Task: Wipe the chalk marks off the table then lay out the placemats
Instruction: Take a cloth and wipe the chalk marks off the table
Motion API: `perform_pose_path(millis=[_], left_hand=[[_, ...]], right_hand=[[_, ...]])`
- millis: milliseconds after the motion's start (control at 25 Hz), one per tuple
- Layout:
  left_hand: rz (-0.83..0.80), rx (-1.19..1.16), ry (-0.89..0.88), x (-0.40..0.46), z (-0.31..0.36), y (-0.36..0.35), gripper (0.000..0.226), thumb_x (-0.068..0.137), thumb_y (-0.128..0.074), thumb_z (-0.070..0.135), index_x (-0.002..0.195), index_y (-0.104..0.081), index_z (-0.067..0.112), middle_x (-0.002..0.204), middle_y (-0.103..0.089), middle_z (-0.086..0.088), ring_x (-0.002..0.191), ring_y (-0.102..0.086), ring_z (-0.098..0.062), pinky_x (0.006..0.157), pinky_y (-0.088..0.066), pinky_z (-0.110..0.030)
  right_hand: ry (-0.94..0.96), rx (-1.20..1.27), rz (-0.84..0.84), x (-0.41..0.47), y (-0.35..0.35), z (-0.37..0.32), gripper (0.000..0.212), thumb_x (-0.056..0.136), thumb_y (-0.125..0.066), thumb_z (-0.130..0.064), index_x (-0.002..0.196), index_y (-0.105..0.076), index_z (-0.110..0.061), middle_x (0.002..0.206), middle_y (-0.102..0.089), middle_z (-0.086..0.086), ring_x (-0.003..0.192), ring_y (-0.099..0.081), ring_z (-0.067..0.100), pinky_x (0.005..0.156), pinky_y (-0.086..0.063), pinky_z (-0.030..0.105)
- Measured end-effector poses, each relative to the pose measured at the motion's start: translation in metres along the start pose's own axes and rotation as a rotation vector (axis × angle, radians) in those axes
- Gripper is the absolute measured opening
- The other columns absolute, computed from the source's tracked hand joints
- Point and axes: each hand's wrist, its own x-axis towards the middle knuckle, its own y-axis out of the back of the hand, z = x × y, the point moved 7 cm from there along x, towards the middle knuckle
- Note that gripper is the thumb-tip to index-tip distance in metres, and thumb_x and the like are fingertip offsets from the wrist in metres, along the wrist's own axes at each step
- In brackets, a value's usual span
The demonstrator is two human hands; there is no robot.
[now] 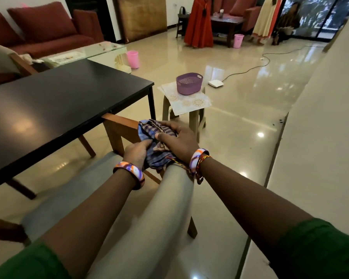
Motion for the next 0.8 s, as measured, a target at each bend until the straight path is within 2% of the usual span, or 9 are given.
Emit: perform_pose_path(millis=[160, 240, 360, 440, 480, 560, 640, 720, 800], left_hand=[[-0.01, -0.12, -0.032, 0.016, 0.003, 0.002, 0.037, 0.087, -0.061, 0.029, 0.111, -0.06, 0.001, 0.103, -0.068, -0.018, 0.095, -0.065, -0.034, 0.092, -0.051, -0.046], [0.053, -0.123, -0.058, 0.022, 0.01, 0.006, 0.036, 0.085, -0.063, 0.033, 0.102, -0.063, 0.002, 0.098, -0.068, -0.017, 0.091, -0.065, -0.034, 0.091, -0.051, -0.044], [0.149, -0.099, -0.096, 0.038, 0.022, 0.007, 0.022, 0.082, -0.067, 0.029, 0.077, -0.064, 0.008, 0.066, -0.07, -0.008, 0.067, -0.064, -0.025, 0.071, -0.055, -0.033], [0.188, -0.081, -0.12, 0.05, 0.032, 0.001, 0.019, 0.081, -0.068, 0.023, 0.07, -0.063, 0.009, 0.046, -0.066, 0.0, 0.06, -0.062, -0.022, 0.058, -0.051, -0.026], [0.203, -0.059, -0.132, 0.057, 0.038, -0.004, 0.018, 0.081, -0.068, 0.022, 0.069, -0.062, 0.009, 0.044, -0.065, 0.0, 0.058, -0.061, -0.021, 0.054, -0.048, -0.024], [0.203, 0.039, -0.18, 0.075, 0.054, -0.018, 0.02, 0.082, -0.067, 0.02, 0.066, -0.059, 0.011, 0.054, -0.063, -0.003, 0.056, -0.056, -0.017, 0.046, -0.046, -0.019], [0.19, 0.181, -0.234, 0.097, 0.07, -0.038, 0.023, 0.083, -0.066, 0.021, 0.064, -0.056, 0.013, 0.062, -0.058, -0.003, 0.057, -0.053, -0.016, 0.043, -0.044, -0.016], [0.168, 0.322, -0.275, 0.114, 0.08, -0.057, 0.027, 0.083, -0.066, 0.021, 0.059, -0.055, 0.014, 0.061, -0.055, -0.002, 0.057, -0.051, -0.016, 0.049, -0.04, -0.021], [0.132, 0.379, -0.304, 0.134, 0.089, -0.082, 0.03, 0.083, -0.067, 0.019, 0.057, -0.053, 0.015, 0.06, -0.055, -0.002, 0.055, -0.049, -0.013, 0.05, -0.037, -0.022]], right_hand=[[-0.003, 0.006, -0.068, 0.021, -0.011, 0.004, 0.039, 0.085, -0.064, -0.026, 0.123, -0.06, -0.014, 0.115, -0.066, 0.006, 0.097, -0.063, 0.014, 0.087, -0.053, 0.027], [0.01, -0.029, -0.126, 0.03, -0.019, 0.005, 0.04, 0.086, -0.062, -0.026, 0.124, -0.059, -0.013, 0.114, -0.066, 0.005, 0.094, -0.062, 0.013, 0.084, -0.053, 0.023], [0.032, -0.018, -0.176, 0.047, -0.028, 0.008, 0.039, 0.087, -0.061, -0.026, 0.123, -0.059, -0.012, 0.113, -0.067, 0.006, 0.091, -0.061, 0.012, 0.086, -0.053, 0.026], [0.039, -0.003, -0.185, 0.063, -0.033, 0.015, 0.036, 0.087, -0.059, -0.029, 0.119, -0.062, -0.012, 0.11, -0.068, 0.007, 0.093, -0.064, 0.016, 0.088, -0.053, 0.03], [0.03, 0.006, -0.177, 0.072, -0.035, 0.022, 0.035, 0.087, -0.058, -0.031, 0.116, -0.064, -0.013, 0.108, -0.069, 0.007, 0.093, -0.065, 0.018, 0.088, -0.053, 0.033], [-0.068, 0.129, -0.159, 0.09, -0.036, 0.043, 0.031, 0.085, -0.058, -0.034, 0.106, -0.067, -0.014, 0.101, -0.07, 0.01, 0.092, -0.066, 0.022, 0.086, -0.054, 0.037], [-0.278, 0.447, -0.174, 0.107, -0.033, 0.061, 0.02, 0.085, -0.059, -0.029, 0.091, -0.068, -0.012, 0.092, -0.069, 0.014, 0.087, -0.065, 0.026, 0.082, -0.055, 0.038], [-0.449, 0.678, -0.233, 0.122, -0.026, 0.076, 0.019, 0.09, -0.055, -0.023, 0.092, -0.065, -0.007, 0.092, -0.066, 0.017, 0.084, -0.062, 0.028, 0.082, -0.053, 0.037], [-0.494, 0.673, -0.221, 0.154, 0.0, 0.09, 0.027, 0.093, -0.05, -0.027, 0.097, -0.065, -0.004, 0.103, -0.065, 0.021, 0.091, -0.06, 0.029, 0.092, -0.048, 0.042]])
